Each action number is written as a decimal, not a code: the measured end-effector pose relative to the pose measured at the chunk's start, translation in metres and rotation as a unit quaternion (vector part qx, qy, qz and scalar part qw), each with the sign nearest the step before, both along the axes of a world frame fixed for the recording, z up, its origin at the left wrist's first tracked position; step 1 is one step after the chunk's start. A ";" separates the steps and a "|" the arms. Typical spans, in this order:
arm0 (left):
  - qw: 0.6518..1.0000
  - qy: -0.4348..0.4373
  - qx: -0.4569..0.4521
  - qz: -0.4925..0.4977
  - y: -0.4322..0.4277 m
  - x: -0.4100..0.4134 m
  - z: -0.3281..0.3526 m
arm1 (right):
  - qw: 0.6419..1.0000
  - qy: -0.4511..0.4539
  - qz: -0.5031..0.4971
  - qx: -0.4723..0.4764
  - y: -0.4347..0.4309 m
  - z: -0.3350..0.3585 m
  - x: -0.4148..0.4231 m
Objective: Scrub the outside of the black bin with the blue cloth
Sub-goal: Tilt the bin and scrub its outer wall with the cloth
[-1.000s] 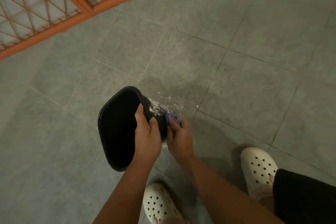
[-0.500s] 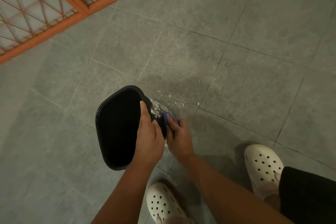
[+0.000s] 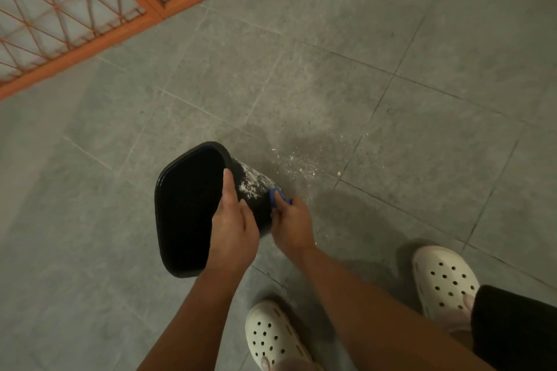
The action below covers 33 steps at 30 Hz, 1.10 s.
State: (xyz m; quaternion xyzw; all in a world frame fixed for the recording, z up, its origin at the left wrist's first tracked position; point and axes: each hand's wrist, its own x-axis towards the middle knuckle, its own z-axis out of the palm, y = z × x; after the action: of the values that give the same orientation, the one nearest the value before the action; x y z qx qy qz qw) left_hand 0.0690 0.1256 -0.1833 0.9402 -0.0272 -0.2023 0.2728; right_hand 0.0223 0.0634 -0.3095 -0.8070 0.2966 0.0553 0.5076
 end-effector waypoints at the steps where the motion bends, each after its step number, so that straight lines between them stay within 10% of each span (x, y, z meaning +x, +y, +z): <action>1: 1.000 -0.004 0.000 -0.001 0.001 -0.003 -0.001 | 1.000 -0.009 -0.012 0.006 0.003 0.002 -0.002; 33: 0.992 0.009 -0.046 0.115 0.005 0.008 0.011 | 0.990 -0.046 -0.016 -0.136 -0.019 0.022 -0.010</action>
State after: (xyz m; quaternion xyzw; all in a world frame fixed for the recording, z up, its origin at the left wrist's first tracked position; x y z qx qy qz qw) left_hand 0.0768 0.1306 -0.1725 0.9217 0.0741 -0.1762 0.3375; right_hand 0.0126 0.0439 -0.2873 -0.8655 0.2904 -0.0304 0.4070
